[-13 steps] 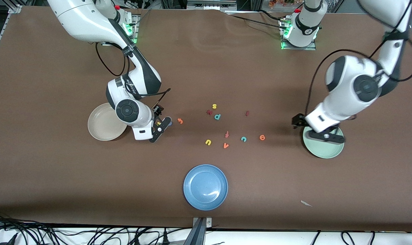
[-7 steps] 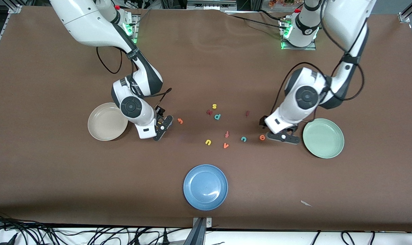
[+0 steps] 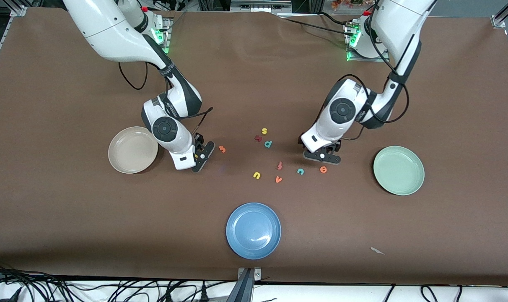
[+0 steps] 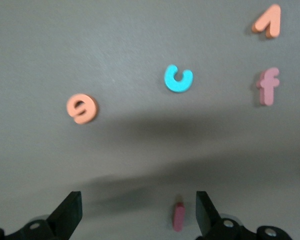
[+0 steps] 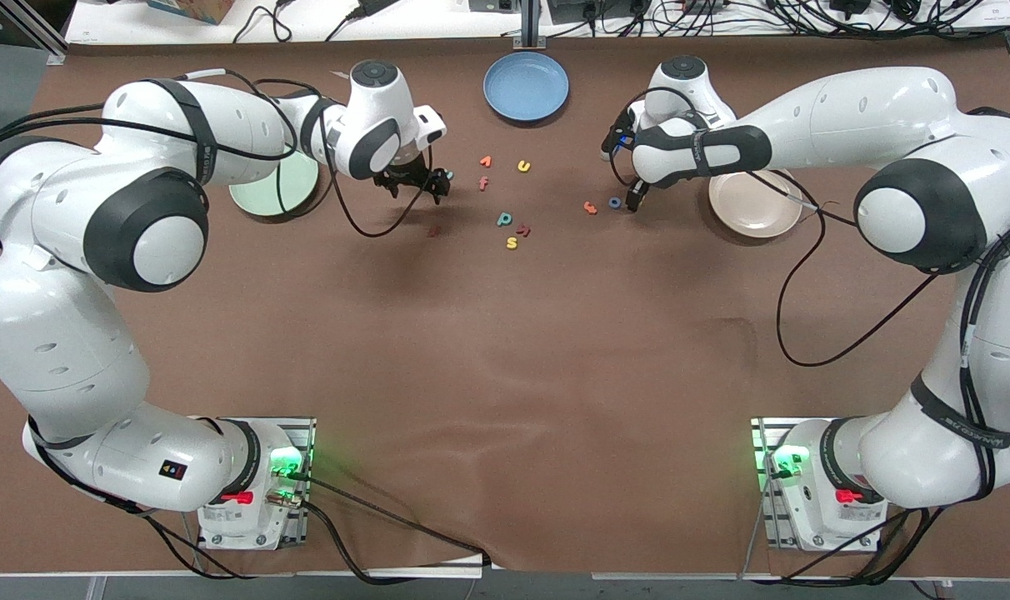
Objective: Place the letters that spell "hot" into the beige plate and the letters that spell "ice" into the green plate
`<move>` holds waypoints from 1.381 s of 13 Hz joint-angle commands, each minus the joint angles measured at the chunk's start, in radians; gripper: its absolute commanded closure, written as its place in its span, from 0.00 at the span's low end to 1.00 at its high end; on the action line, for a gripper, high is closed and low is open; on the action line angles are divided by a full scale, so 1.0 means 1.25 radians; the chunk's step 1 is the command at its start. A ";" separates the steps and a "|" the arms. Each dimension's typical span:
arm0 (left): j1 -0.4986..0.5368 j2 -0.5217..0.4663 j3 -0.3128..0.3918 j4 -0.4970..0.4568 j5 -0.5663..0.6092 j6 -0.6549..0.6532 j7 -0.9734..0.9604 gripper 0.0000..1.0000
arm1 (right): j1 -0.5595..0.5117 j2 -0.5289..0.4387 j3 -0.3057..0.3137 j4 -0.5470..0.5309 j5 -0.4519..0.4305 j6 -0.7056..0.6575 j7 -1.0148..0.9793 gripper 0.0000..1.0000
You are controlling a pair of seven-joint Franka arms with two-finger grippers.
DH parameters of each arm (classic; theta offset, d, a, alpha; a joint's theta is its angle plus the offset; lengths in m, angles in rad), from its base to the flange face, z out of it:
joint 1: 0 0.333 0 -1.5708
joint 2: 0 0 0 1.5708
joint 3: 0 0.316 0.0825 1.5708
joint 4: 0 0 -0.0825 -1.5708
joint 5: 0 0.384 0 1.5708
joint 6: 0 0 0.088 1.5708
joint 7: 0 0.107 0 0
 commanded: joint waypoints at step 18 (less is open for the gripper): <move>-0.075 0.048 0.007 -0.009 0.030 -0.003 -0.136 0.70 | -0.015 -0.162 -0.205 0.056 0.007 -0.357 0.012 0.86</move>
